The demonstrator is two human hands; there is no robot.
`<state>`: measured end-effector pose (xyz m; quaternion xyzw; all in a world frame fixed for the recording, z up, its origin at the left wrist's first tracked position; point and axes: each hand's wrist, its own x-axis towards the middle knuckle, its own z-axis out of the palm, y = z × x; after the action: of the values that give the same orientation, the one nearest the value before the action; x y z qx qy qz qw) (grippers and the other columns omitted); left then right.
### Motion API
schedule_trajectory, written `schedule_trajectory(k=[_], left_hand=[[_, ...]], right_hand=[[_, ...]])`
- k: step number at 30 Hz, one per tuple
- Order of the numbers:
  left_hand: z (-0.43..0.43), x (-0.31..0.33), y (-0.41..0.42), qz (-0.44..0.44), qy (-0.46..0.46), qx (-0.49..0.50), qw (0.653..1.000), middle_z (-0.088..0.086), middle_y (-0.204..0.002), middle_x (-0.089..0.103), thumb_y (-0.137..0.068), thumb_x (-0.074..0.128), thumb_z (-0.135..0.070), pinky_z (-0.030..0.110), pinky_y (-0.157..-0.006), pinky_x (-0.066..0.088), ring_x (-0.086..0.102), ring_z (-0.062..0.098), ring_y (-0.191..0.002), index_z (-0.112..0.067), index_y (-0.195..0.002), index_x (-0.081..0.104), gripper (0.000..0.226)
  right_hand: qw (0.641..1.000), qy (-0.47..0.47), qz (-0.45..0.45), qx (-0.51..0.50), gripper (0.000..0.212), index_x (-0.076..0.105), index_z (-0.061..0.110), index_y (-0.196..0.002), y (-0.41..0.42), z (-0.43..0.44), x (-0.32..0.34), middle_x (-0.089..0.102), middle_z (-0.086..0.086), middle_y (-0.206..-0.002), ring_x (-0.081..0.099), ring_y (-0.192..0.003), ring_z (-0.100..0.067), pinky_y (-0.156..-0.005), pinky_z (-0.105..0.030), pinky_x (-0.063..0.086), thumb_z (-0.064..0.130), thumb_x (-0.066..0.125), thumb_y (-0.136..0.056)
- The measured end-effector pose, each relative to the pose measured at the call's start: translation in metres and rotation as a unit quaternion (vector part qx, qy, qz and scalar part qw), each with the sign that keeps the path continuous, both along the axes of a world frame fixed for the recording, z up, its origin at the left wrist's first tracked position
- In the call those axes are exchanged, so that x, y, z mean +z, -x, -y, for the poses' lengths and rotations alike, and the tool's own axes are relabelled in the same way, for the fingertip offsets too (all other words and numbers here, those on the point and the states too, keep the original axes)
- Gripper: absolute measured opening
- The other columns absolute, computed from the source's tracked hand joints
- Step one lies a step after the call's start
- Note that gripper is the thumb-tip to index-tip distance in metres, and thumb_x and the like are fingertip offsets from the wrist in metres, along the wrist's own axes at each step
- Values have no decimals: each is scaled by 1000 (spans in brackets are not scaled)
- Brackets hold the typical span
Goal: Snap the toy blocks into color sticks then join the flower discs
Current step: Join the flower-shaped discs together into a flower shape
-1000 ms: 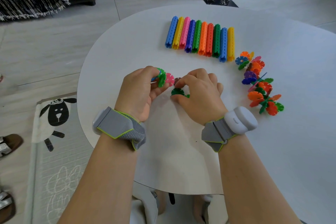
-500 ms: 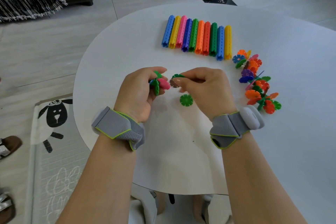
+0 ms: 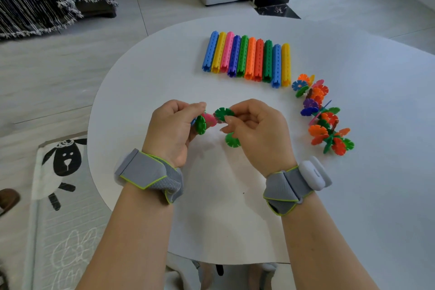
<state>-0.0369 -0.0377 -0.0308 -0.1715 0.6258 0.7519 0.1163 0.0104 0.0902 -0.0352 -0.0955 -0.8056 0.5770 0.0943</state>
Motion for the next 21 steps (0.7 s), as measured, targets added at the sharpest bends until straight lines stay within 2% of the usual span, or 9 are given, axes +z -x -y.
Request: schedule_trajectory(k=[2,5,9,12,14,18,21], left_hand=[[-1,-1,1,4,4,5,1000,14,-74,57,-82,68,-11,34,-73,51,59,28,-78,-9,-67,51,23],[-4,0,-2,-1,-2,-5,1000,8,-69,56,-80,70,-13,30,-71,49,54,19,-68,-10,-66,52,24],[-7,5,-5,-2,-36,-35,999,7,-67,58,-81,65,-1,25,-66,47,53,18,-65,-7,-68,56,17],[-10,9,-8,-1,-74,-66,995,4,-61,62,-83,59,4,18,-55,49,57,13,-58,-4,-69,60,16],[-12,12,-11,-10,-86,-93,992,8,-64,64,-84,54,7,17,-49,48,59,11,-55,1,-72,62,16],[-22,13,-20,-26,-76,-128,988,5,-67,68,-87,54,3,18,-55,53,63,12,-61,-2,-73,68,21],[-27,14,-21,-21,-56,-126,990,3,-66,69,-87,59,-6,18,-54,53,64,11,-61,-10,-68,72,23]], right_hand=[[1000,-6,1,-16,25,59,26,-79,0,-2,-1,69,4,-78,70,-67,-7,-63,-28,58,2,62,-87],[1000,-5,4,-29,25,59,26,-80,-2,-6,0,70,3,-79,70,-67,-7,-67,-31,59,2,62,-87],[1000,3,6,-31,22,59,23,-82,-6,-10,0,69,4,-76,70,-67,-6,-68,-31,59,1,61,-87],[999,4,-3,-35,22,60,22,-82,-11,-15,1,69,3,-75,70,-68,-8,-69,-31,59,0,61,-87],[999,21,-9,-35,26,59,23,-80,-15,-19,4,69,0,-75,70,-68,-9,-67,-28,58,-2,60,-87],[996,83,-14,-37,22,60,18,-81,-23,-23,11,69,-8,-81,71,-71,-14,-64,-26,58,-3,59,-88],[992,118,2,-38,16,56,16,-81,-25,-23,10,68,-13,-89,72,-74,-18,-63,-33,60,3,59,-90]])
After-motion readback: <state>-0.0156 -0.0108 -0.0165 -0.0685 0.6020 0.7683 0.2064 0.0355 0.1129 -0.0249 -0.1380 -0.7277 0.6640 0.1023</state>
